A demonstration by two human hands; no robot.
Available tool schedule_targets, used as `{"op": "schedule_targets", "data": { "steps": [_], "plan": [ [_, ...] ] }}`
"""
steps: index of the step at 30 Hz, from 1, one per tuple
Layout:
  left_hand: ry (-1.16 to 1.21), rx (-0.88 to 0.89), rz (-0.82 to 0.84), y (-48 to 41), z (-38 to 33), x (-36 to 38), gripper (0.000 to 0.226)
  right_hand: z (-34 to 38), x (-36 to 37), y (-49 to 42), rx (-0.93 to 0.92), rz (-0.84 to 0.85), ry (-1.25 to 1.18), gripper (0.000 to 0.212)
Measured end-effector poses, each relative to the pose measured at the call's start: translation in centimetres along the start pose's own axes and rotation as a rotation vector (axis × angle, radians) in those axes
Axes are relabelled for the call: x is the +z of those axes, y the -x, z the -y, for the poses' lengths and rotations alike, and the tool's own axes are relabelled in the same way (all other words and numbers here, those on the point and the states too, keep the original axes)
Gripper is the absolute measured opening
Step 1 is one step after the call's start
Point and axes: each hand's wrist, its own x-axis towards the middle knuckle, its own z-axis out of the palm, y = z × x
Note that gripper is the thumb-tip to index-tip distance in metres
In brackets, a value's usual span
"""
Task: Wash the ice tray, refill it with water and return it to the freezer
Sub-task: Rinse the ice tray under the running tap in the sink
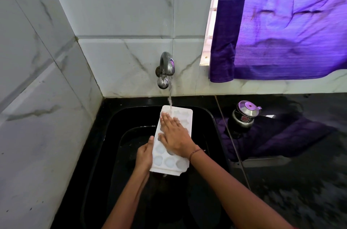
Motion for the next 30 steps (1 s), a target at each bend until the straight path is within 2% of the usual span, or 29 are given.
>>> {"op": "schedule_targets", "data": {
  "steps": [3,6,9,12,14,16,19,21,23,26,30],
  "plan": [
    [0.018,0.010,-0.025,-0.9,-0.3,0.2,0.037,1.3,0.6,1.5,-0.061,-0.024,-0.032,0.073],
    [0.035,0.041,-0.052,-2.1,-0.9,0.1,0.031,2.7,1.5,3.4,-0.156,-0.026,-0.058,0.066],
    [0.059,0.041,-0.057,-3.1,-1.7,-0.2,0.030,3.3,2.8,5.5,-0.217,-0.023,-0.008,0.075],
    [0.069,-0.007,-0.007,-3.8,-2.2,-0.1,0.027,2.8,3.4,5.7,-0.079,-0.019,0.101,0.092],
    [0.071,-0.050,0.027,-4.4,-2.6,0.1,0.025,2.3,2.9,5.2,-0.019,-0.067,-0.001,0.103],
    [0.075,-0.081,0.070,-5.1,-3.3,0.4,0.019,1.9,1.8,4.9,0.016,-0.109,-0.218,0.090],
    [0.019,-0.083,0.178,-5.4,-4.4,1.1,0.019,1.4,-0.2,4.6,0.142,-0.233,-0.651,0.061],
    [-0.077,-0.046,0.210,-5.6,-4.8,1.5,0.019,0.8,-0.9,3.9,0.187,-0.280,-0.739,0.052],
    [-0.244,0.089,0.170,-6.3,-4.9,1.7,0.014,0.1,-1.4,3.1,0.257,-0.334,-0.806,0.048],
    [-0.542,0.326,0.101,-6.8,-5.4,2.4,0.032,-0.6,-2.1,1.9,0.369,-0.391,-0.973,0.044],
    [-0.619,0.471,0.078,-6.4,-6.4,4.2,0.030,-1.7,-2.5,0.6,0.507,-0.404,-1.106,0.043]
  ]
}}
